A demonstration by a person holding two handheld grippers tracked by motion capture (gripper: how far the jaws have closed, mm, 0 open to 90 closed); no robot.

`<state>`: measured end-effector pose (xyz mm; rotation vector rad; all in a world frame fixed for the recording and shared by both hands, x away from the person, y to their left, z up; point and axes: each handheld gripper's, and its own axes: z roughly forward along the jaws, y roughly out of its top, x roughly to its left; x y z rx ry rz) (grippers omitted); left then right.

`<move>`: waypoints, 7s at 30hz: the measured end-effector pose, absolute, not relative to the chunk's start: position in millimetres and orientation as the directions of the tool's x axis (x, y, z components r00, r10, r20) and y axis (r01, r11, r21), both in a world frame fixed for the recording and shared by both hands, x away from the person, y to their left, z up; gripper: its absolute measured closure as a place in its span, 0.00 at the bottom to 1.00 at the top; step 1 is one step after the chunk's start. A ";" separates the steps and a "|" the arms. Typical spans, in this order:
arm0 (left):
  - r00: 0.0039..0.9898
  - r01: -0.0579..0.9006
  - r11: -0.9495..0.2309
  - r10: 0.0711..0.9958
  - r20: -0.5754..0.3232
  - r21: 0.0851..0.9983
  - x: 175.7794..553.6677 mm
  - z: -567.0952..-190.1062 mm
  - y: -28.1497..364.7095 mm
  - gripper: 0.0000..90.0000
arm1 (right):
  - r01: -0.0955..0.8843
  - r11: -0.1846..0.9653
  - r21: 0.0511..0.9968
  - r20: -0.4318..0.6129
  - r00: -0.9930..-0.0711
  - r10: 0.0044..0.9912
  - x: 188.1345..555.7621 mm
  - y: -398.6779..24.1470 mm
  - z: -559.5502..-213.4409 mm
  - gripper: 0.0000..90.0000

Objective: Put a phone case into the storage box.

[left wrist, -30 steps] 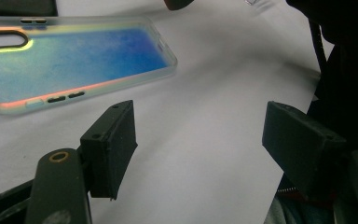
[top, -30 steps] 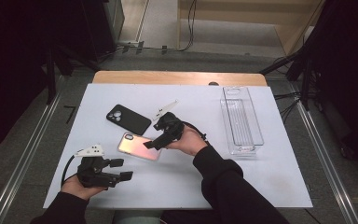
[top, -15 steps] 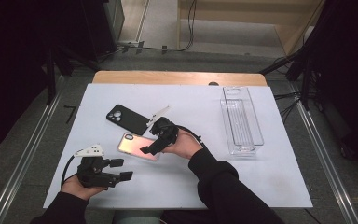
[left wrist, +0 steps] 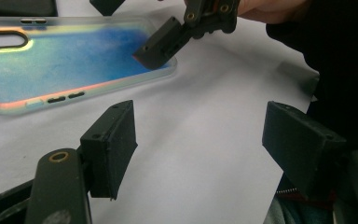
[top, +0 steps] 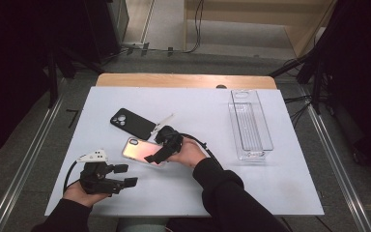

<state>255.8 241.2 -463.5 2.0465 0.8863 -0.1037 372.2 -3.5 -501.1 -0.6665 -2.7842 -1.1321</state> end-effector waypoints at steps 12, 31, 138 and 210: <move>0.742 0.624 -0.359 0.552 -0.382 0.694 255.8 -463.4 241.3 0.29 | 0.382 0.643 0.664 0.167 -0.914 0.370 365.5 -1.2 -508.3 0.11; 0.738 0.628 -0.357 0.555 -0.384 0.691 256.0 -463.5 241.3 0.29 | 0.284 0.656 0.699 0.013 -0.923 0.385 350.6 0.4 -514.8 0.17; 0.551 0.766 -0.200 0.693 -0.464 0.611 339.1 -416.0 122.7 0.29 | 0.643 0.007 0.765 0.396 -0.480 0.783 269.7 -119.0 -472.9 0.17; 0.495 0.778 -0.047 0.659 -0.566 0.626 347.4 -407.4 118.9 0.96 | 0.667 -0.044 0.743 0.513 -0.526 0.679 269.9 -103.6 -476.5 0.01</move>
